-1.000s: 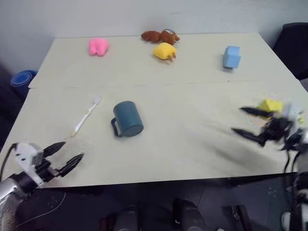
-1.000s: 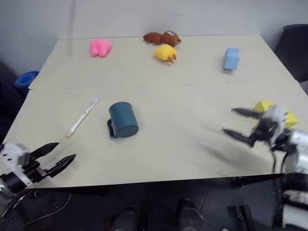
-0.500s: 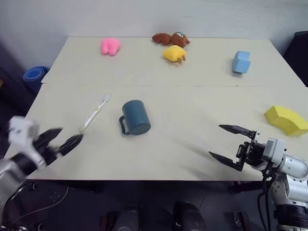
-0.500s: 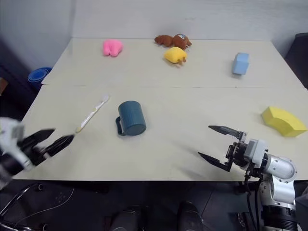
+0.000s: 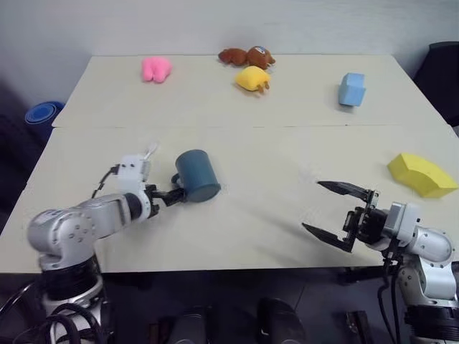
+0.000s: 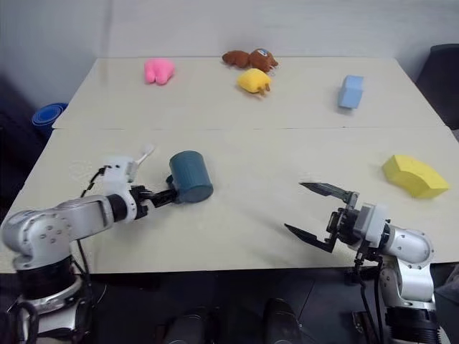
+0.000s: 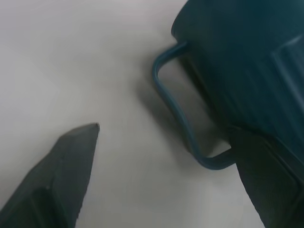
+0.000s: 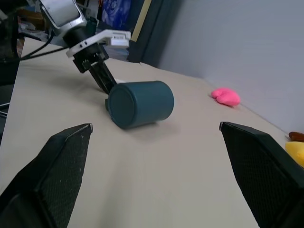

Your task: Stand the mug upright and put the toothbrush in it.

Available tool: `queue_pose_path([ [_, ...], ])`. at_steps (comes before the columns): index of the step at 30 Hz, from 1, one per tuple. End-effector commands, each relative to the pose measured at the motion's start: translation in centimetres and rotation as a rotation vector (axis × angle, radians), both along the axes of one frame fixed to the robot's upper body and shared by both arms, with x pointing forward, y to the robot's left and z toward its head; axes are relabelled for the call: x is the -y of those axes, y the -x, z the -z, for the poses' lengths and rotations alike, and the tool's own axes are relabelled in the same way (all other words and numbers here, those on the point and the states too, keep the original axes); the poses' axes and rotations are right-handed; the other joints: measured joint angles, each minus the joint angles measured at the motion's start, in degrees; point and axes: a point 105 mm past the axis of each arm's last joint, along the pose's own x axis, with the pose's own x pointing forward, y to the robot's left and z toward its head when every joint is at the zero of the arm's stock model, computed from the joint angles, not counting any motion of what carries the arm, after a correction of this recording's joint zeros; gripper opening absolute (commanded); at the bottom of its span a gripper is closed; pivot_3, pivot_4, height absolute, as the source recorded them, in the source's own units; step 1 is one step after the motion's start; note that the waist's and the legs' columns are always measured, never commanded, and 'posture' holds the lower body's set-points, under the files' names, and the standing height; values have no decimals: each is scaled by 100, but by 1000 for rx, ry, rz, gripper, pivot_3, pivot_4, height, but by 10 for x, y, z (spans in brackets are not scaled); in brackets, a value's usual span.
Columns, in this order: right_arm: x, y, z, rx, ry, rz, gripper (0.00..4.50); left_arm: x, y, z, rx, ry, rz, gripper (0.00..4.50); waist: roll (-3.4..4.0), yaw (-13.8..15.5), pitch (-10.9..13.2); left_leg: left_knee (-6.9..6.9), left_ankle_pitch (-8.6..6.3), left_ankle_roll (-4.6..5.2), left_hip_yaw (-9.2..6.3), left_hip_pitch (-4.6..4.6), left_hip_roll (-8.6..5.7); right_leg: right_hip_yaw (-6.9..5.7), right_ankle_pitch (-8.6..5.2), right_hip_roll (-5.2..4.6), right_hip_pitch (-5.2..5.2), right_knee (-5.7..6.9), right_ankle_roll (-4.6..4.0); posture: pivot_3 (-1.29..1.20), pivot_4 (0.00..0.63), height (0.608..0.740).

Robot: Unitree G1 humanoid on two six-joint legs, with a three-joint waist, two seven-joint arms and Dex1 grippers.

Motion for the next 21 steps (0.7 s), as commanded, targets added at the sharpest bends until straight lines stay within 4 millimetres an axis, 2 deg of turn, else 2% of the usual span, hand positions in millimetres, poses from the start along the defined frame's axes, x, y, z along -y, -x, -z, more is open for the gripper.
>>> queue_pose_path([
  [1,-5,6,-9,19,-21,8,4475,1,-7,8,-31,-29,-40,4500,0,22,0,0,0,0,0,1,0,1,0,0,0,0,0,0,150,740],
  [6,-7,7,-9,-2,-32,27,4475,15,-20,17,-56,-41,-14,4500,1,115,-3,10,8,-6,26,3,-3,0,0,0,14,-1,0,0,150,740],
  [7,-7,7,-9,-5,-35,30,4500,18,-22,19,-63,-52,0,4120,3,116,-4,10,9,-6,25,7,-3,-1,0,0,21,-2,0,0,150,740],
  [11,-10,7,-10,-11,-46,34,4500,32,-29,32,-86,-84,45,3056,9,122,-8,-16,9,-6,25,79,-3,-4,-1,2,99,-37,0,0,150,740],
  [13,-11,7,-11,-16,-52,38,4500,41,-31,34,-98,-66,78,2374,11,126,-9,-18,9,-6,24,84,-3,-3,-1,2,104,-40,0,0,150,740],
  [19,-11,7,-11,-27,-55,51,4500,51,-33,31,-100,-18,128,441,11,131,-10,-18,9,-6,22,83,-3,-3,-1,2,104,-39,0,0,150,740],
  [21,-10,7,-10,-32,-52,58,4500,52,-38,24,-55,4,141,109,10,128,-11,-18,9,-6,19,82,-3,-7,-1,2,104,-39,0,0,150,740],
])
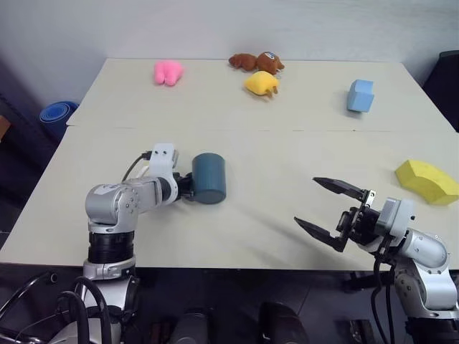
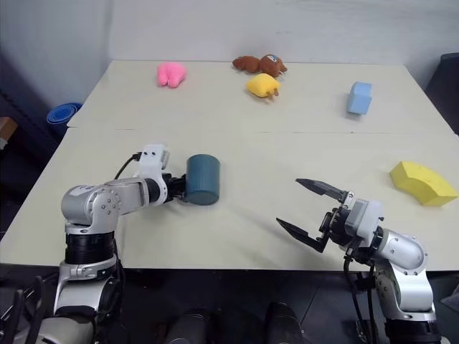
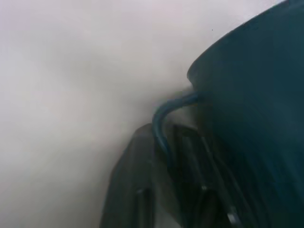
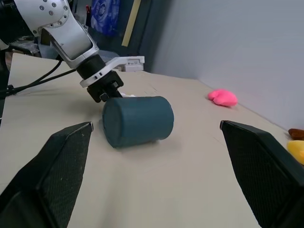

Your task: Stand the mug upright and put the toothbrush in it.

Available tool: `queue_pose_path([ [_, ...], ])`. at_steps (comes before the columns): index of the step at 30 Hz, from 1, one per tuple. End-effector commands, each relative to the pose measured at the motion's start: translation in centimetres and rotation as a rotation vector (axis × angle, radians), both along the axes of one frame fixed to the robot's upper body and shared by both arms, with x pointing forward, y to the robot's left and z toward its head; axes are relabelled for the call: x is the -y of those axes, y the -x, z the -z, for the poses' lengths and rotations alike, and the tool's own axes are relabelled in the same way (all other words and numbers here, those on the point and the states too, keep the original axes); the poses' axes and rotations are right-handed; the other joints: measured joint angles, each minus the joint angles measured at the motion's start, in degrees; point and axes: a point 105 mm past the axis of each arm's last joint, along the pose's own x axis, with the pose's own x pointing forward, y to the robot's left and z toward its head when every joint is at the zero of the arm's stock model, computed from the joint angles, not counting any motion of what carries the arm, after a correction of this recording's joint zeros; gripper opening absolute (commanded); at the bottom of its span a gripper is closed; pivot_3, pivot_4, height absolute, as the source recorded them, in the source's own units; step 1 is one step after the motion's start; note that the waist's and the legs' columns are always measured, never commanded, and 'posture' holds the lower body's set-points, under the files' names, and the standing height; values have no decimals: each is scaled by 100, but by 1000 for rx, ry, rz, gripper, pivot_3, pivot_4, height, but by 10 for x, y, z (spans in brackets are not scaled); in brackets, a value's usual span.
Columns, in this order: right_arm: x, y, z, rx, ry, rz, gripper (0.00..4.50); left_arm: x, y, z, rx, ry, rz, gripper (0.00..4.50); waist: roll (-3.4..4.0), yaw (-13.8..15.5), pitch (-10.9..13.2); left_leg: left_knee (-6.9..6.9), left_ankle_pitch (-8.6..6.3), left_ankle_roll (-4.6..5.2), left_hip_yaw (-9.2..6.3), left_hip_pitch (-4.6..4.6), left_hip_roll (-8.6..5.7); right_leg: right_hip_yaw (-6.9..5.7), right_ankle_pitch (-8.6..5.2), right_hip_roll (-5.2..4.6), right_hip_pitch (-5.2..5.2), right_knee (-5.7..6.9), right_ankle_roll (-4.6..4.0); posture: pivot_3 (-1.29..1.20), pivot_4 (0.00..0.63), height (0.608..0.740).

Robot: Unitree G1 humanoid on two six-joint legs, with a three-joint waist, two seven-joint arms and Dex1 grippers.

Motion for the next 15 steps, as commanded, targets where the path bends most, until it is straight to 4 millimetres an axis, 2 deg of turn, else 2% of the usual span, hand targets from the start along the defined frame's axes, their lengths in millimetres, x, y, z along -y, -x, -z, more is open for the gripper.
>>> queue_pose_path([
  [1,0,6,-8,30,7,2,4500,9,-1,8,4,39,53,46,0,-11,0,0,0,0,1,0,0,0,0,0,0,0,0,0,150,740],
  [5,7,6,-6,25,10,39,4500,17,-19,-32,280,126,97,8,-2,-14,1,0,0,0,1,-6,1,-5,0,0,-2,-6,0,0,150,740],
  [9,17,9,-3,24,14,88,4500,47,-31,-72,643,81,215,8,-9,-14,5,-1,0,0,9,-24,5,-6,0,5,-14,-19,0,0,150,740],
  [12,20,8,-3,30,17,114,4500,69,-33,-78,817,25,297,8,-10,-15,6,-1,0,1,8,-46,4,-18,0,7,-20,-44,0,0,150,740],
  [15,20,8,-5,38,18,130,4500,88,-31,-74,974,-51,373,8,-11,-21,7,-3,0,4,12,-50,4,-22,0,9,-20,-59,0,0,150,740],
])
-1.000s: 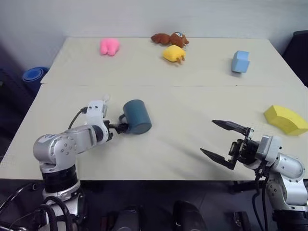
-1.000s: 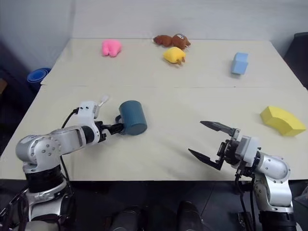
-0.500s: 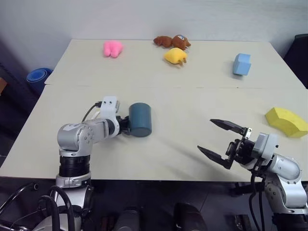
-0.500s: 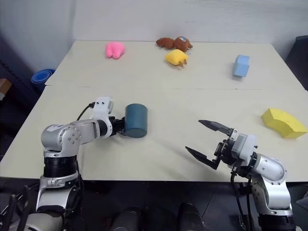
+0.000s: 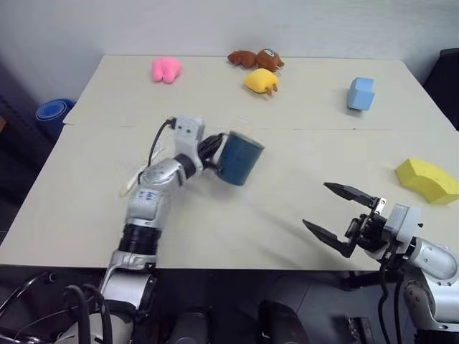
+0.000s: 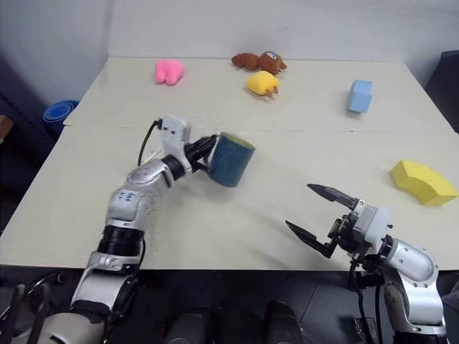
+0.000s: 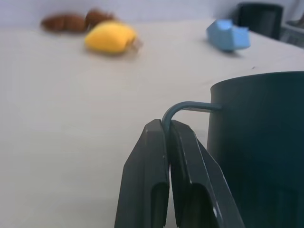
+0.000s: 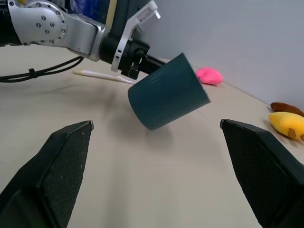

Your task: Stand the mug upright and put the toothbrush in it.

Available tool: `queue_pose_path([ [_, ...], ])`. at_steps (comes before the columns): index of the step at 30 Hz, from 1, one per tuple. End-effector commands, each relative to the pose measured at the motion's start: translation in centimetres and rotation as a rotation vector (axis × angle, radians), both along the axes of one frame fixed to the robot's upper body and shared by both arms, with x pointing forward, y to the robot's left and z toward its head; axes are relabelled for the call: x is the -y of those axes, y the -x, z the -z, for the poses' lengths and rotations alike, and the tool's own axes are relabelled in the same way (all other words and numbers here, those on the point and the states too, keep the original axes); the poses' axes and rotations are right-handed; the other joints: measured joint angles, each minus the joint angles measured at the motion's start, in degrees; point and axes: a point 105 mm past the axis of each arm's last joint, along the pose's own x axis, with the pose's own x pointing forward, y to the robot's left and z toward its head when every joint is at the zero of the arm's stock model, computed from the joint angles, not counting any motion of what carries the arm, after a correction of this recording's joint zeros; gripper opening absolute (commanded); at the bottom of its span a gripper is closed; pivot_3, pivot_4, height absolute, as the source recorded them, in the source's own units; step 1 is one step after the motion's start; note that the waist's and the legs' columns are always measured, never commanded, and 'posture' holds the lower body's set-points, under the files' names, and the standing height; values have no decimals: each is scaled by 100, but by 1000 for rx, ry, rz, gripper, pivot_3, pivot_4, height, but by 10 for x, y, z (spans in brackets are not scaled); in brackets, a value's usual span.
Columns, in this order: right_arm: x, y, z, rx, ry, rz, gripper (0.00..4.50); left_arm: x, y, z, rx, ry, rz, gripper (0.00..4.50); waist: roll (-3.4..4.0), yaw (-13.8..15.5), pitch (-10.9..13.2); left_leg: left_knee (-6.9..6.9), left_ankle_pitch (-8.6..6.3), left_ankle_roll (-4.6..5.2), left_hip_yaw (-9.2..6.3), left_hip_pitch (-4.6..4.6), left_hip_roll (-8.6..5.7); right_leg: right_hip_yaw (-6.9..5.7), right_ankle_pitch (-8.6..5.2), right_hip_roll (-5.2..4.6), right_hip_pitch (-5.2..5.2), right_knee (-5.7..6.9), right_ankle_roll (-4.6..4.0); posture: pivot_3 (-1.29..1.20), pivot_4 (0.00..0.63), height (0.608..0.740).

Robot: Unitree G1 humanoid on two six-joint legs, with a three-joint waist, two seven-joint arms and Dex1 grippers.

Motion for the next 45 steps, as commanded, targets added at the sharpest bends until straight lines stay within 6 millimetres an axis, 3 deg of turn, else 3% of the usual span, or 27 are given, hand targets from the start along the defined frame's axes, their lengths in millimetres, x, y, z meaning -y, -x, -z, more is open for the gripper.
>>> queue_pose_path([
  [1,3,4,-14,70,20,30,4500,23,7,-6,230,-65,75,8,0,-2,0,-1,1,2,1,-1,0,-1,0,1,0,-6,0,0,150,740],
  [5,1,6,-16,78,15,45,4500,44,11,11,332,-77,135,8,-2,-1,1,-1,2,9,3,-12,1,-4,0,1,-4,-13,1,0,150,740],
  [11,2,11,-20,93,11,75,4500,36,5,39,326,-96,78,8,-3,5,1,4,2,17,-1,-27,0,-11,5,1,-8,-21,7,0,150,740],
  [17,6,13,-17,89,9,88,4500,24,19,55,297,-102,165,1737,-2,-11,1,3,2,18,-5,-30,1,-17,5,1,-10,-21,8,0,150,740],
  [23,16,7,-3,66,4,78,4500,1,18,40,309,-85,117,3660,-2,-18,1,4,2,19,-6,-30,1,-18,5,1,-8,-21,8,0,150,740],
  [26,20,6,3,57,0,64,4500,-23,23,34,316,-108,68,4468,-2,-47,1,3,2,18,-8,-28,5,-21,5,2,-10,-18,8,0,150,740],
  [29,20,6,9,37,-7,31,4500,-62,37,31,291,-160,17,4468,-2,-67,1,2,2,18,-9,-27,7,-22,5,3,-10,-14,8,0,150,740],
  [31,19,8,12,21,-22,-3,4500,-97,61,25,227,-133,18,4468,-2,-74,1,2,2,18,-12,-26,10,-22,5,3,-11,-11,8,0,150,740],
  [36,11,14,13,32,-45,-85,4500,-182,111,12,85,-105,-180,4468,1,-133,5,4,0,14,-35,-27,20,-29,5,1,-12,5,8,0,150,740],
  [38,7,14,15,36,-51,-109,4500,-215,132,16,11,-110,-290,4468,5,-114,7,11,0,12,-62,-26,20,-35,5,-6,-8,15,8,0,150,740],
  [43,-4,13,20,34,-70,-164,4500,-304,202,50,-228,-96,-627,4468,6,-167,10,-5,-11,9,-73,4,17,-26,3,-10,0,16,5,0,150,740],
  [45,-6,11,21,35,-76,-168,4500,-320,212,51,-261,-71,-690,4468,6,-134,10,-4,-13,8,-70,4,17,-28,1,-9,2,16,1,0,150,740],
])
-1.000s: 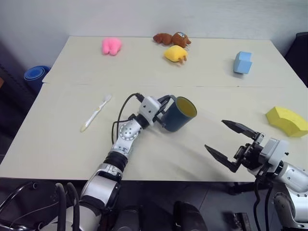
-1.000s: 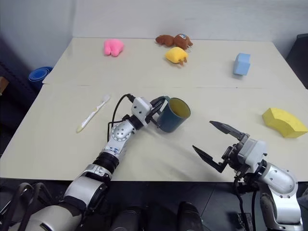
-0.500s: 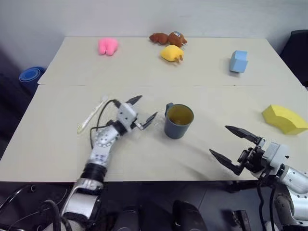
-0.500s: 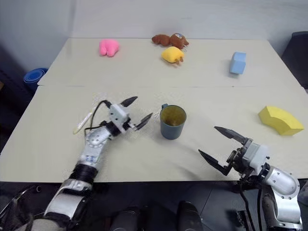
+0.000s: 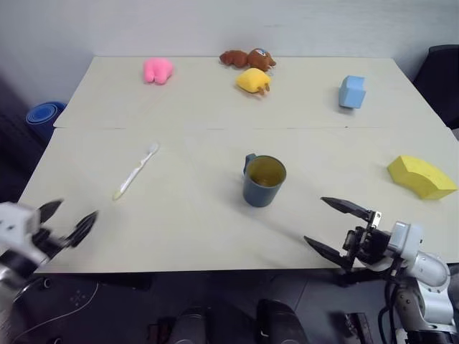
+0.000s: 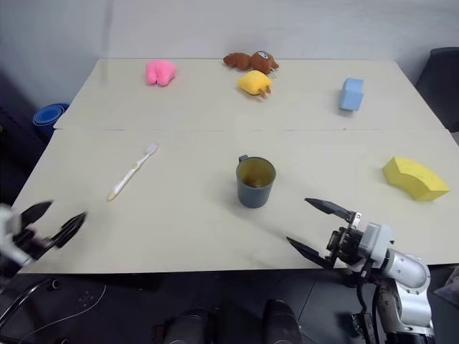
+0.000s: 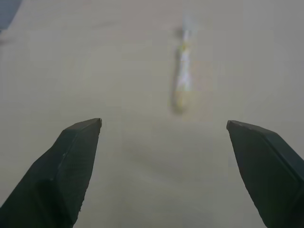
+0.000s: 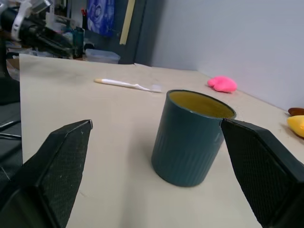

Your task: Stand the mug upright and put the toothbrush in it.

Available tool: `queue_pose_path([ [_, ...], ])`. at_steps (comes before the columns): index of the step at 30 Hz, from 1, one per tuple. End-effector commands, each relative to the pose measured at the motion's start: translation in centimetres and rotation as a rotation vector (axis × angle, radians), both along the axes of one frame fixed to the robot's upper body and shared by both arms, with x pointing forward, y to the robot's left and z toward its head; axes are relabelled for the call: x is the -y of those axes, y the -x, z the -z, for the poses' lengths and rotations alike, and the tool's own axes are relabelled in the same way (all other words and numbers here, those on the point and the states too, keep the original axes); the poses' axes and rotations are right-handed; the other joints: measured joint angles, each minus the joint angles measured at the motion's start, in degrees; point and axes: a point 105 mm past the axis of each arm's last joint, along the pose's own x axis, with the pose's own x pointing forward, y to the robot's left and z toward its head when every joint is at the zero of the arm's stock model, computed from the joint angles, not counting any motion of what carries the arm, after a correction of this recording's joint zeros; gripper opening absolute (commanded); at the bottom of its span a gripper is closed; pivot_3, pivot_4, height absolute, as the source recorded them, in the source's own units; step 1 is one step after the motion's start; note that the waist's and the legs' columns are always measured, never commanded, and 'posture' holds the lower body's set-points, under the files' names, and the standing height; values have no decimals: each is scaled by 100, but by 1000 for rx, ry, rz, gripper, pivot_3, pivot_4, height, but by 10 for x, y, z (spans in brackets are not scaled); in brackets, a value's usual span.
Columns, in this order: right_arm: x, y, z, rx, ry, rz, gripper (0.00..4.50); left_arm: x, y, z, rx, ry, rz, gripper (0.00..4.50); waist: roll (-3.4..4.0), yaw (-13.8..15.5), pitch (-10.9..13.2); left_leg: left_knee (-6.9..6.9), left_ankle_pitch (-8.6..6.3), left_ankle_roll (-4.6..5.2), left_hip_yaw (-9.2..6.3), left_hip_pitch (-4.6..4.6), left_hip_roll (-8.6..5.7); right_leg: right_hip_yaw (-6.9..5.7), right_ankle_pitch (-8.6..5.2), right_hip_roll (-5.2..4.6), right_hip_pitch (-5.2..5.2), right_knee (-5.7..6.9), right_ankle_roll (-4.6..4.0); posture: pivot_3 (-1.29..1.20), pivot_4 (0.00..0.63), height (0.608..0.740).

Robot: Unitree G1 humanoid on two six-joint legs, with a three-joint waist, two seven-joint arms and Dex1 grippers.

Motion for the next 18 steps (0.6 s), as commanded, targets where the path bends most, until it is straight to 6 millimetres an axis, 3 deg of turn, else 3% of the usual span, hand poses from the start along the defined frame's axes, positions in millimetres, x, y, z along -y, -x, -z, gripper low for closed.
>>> queue_pose_path([
  [1,-3,0,-5,43,-12,-14,4500,-22,13,-17,29,21,-85,4468,0,66,0,2,0,0,2,-1,0,0,0,0,0,0,0,0,150,740],
  [5,-4,-2,-1,36,-4,-24,4500,11,-22,-33,-21,137,91,4468,-12,175,-7,10,-1,2,-3,-1,1,5,-1,-15,3,11,-3,0,150,740],
  [7,-5,-3,-1,36,4,-26,4500,30,-53,-45,-81,141,167,4468,-12,209,-8,9,-1,2,-7,7,-2,5,-1,-22,4,25,-3,0,150,740],
  [11,-6,-7,-1,36,15,-26,4500,53,-94,-56,-191,122,242,4468,-15,121,-9,7,-1,0,-4,12,-19,4,-1,-16,-1,39,-2,0,150,740],
  [15,-6,-9,0,39,21,-24,4500,64,-134,-46,-314,74,230,4468,-7,-53,-6,-36,-3,-4,41,45,-13,4,-1,-3,-9,39,-2,0,150,740],
  [18,-6,-9,0,43,21,-20,4500,62,-151,-26,-451,-24,188,4468,-8,-113,-6,-44,0,-11,84,45,-3,5,-2,10,-13,33,-3,0,150,740],
])
